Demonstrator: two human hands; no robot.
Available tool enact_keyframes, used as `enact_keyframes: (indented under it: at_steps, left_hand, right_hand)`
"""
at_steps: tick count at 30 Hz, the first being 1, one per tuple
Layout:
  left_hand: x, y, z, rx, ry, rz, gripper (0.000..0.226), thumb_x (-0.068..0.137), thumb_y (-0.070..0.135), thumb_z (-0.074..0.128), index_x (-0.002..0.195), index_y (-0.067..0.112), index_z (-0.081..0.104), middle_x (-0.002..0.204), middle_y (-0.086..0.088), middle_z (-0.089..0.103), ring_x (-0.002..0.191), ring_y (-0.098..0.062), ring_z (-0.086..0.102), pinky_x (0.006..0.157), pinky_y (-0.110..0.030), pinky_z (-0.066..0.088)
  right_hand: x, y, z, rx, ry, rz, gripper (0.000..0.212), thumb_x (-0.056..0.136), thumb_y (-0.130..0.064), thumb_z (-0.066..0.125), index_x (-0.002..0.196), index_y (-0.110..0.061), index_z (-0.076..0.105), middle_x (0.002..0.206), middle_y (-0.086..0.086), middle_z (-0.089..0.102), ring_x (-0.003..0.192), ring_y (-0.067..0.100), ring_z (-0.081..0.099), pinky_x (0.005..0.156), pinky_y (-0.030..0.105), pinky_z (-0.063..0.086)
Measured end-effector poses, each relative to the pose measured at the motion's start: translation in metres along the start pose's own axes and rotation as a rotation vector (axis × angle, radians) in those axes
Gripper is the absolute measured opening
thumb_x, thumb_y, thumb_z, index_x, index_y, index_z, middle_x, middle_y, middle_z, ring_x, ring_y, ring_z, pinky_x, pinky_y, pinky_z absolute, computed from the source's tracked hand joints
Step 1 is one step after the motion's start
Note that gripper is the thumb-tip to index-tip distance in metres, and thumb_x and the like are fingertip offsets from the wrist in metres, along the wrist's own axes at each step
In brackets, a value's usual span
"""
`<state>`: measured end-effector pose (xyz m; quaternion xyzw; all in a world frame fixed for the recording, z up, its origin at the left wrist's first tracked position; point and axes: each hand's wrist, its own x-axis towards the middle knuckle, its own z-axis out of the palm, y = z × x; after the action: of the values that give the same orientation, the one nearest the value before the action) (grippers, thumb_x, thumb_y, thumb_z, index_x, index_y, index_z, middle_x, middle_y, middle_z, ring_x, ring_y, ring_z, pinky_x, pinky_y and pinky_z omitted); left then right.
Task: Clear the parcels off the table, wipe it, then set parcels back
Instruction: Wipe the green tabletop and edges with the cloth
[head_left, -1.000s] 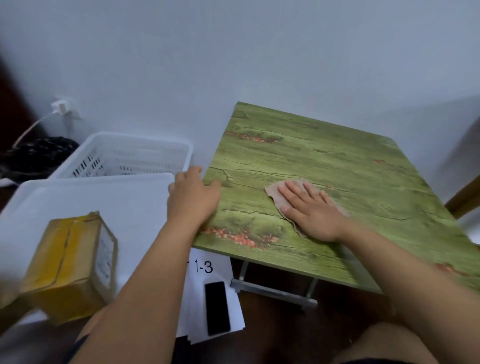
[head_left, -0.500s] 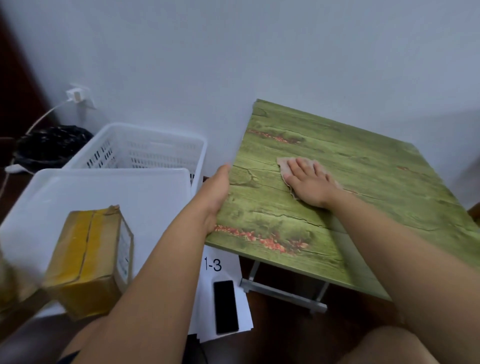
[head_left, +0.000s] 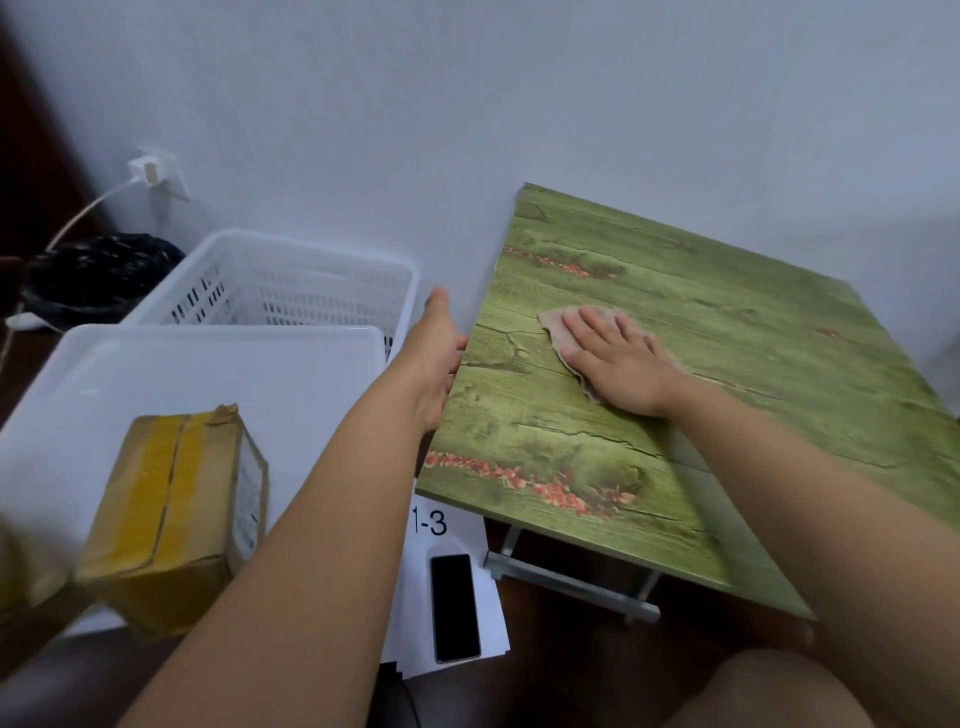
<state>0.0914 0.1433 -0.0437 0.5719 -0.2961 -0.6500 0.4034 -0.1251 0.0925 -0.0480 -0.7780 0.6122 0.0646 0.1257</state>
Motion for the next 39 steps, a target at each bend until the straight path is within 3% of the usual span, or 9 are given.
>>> enact_keyframes:
  at_steps: [4, 8, 12, 17, 22, 27, 31, 35, 39]
  left_hand:
    - [0.007, 0.002, 0.005, -0.076, 0.034, -0.020, 0.091, 0.093, 0.073, 0.013, 0.125, 0.001, 0.059, 0.123, -0.015, 0.064, 0.105, -0.026, 0.061, 0.071, -0.029, 0.049]
    - [0.012, 0.008, 0.004, -0.123, 0.049, -0.036, 0.094, 0.095, 0.071, 0.015, 0.115, -0.010, 0.058, 0.106, -0.019, 0.064, 0.088, -0.028, 0.060, 0.063, -0.030, 0.045]
    - [0.016, 0.011, -0.001, -0.165, 0.026, -0.073, 0.087, 0.095, 0.070, 0.018, 0.094, -0.005, 0.062, 0.103, -0.023, 0.069, 0.101, -0.035, 0.067, 0.087, -0.040, 0.052]
    - [0.014, 0.013, -0.005, -0.196, -0.019, -0.082, 0.086, 0.096, 0.069, 0.018, 0.094, -0.006, 0.060, 0.105, -0.023, 0.069, 0.086, -0.031, 0.067, 0.077, -0.036, 0.054]
    - [0.020, 0.018, -0.006, -0.204, -0.053, -0.088, 0.078, 0.097, 0.066, 0.021, 0.087, -0.003, 0.056, 0.097, -0.023, 0.069, 0.092, -0.032, 0.068, 0.082, -0.040, 0.053]
    - [0.034, 0.024, -0.002, -0.206, -0.112, -0.094, 0.080, 0.095, 0.068, 0.025, 0.108, -0.003, 0.060, 0.108, -0.020, 0.070, 0.101, -0.032, 0.068, 0.090, -0.042, 0.054]
    - [0.041, 0.030, 0.003, -0.184, -0.118, -0.041, 0.082, 0.096, 0.066, 0.025, 0.136, -0.002, 0.047, 0.122, -0.015, 0.064, 0.109, -0.025, 0.062, 0.085, -0.037, 0.052]
    - [0.044, 0.039, 0.003, -0.195, -0.147, 0.093, 0.080, 0.097, 0.066, 0.021, 0.153, 0.008, 0.027, 0.156, -0.013, 0.033, 0.144, -0.022, 0.031, 0.118, -0.039, 0.025]
    - [0.047, 0.047, 0.004, -0.231, -0.147, 0.131, 0.079, 0.097, 0.066, 0.021, 0.155, 0.011, 0.022, 0.159, -0.014, 0.024, 0.149, -0.021, 0.019, 0.119, -0.035, 0.014]
  right_hand:
    - [0.013, -0.037, -0.001, 0.013, 0.004, -0.039, 0.060, 0.099, -0.062, 0.010, 0.154, -0.043, -0.006, 0.163, -0.014, -0.016, 0.150, 0.024, -0.019, 0.119, 0.050, -0.011]
    - [-0.012, -0.055, 0.010, -0.028, 0.002, -0.214, 0.059, 0.099, -0.063, 0.010, 0.153, -0.047, -0.005, 0.162, -0.018, -0.015, 0.149, 0.018, -0.019, 0.119, 0.046, -0.011]
    - [-0.030, -0.026, 0.011, -0.054, -0.023, -0.298, 0.057, 0.095, -0.066, 0.010, 0.149, -0.054, -0.007, 0.159, -0.026, -0.015, 0.148, 0.010, -0.018, 0.120, 0.041, -0.010]
    - [0.008, -0.024, 0.000, -0.025, -0.013, -0.147, 0.057, 0.099, -0.063, 0.011, 0.152, -0.049, -0.006, 0.162, -0.020, -0.014, 0.150, 0.017, -0.018, 0.120, 0.045, -0.010]
    - [0.027, -0.051, 0.001, -0.026, -0.006, -0.181, 0.058, 0.100, -0.061, 0.012, 0.154, -0.046, -0.005, 0.162, -0.019, -0.014, 0.149, 0.019, -0.019, 0.119, 0.046, -0.011]
    - [0.038, -0.037, -0.006, -0.045, -0.032, -0.241, 0.058, 0.100, -0.061, 0.014, 0.153, -0.048, -0.006, 0.161, -0.022, -0.014, 0.149, 0.013, -0.019, 0.120, 0.043, -0.010]
    - [0.067, -0.030, -0.016, -0.030, -0.017, -0.165, 0.058, 0.100, -0.060, 0.015, 0.154, -0.046, -0.003, 0.162, -0.020, -0.012, 0.150, 0.014, -0.017, 0.119, 0.045, -0.009]
    - [0.103, -0.025, -0.026, -0.017, 0.002, -0.069, 0.059, 0.100, -0.060, 0.015, 0.155, -0.044, -0.003, 0.163, -0.017, -0.012, 0.150, 0.018, -0.015, 0.119, 0.047, -0.008]
    - [0.121, -0.032, -0.029, -0.035, 0.001, -0.053, 0.061, 0.100, -0.061, 0.011, 0.155, -0.042, -0.005, 0.163, -0.015, -0.014, 0.150, 0.023, -0.016, 0.119, 0.050, -0.008]
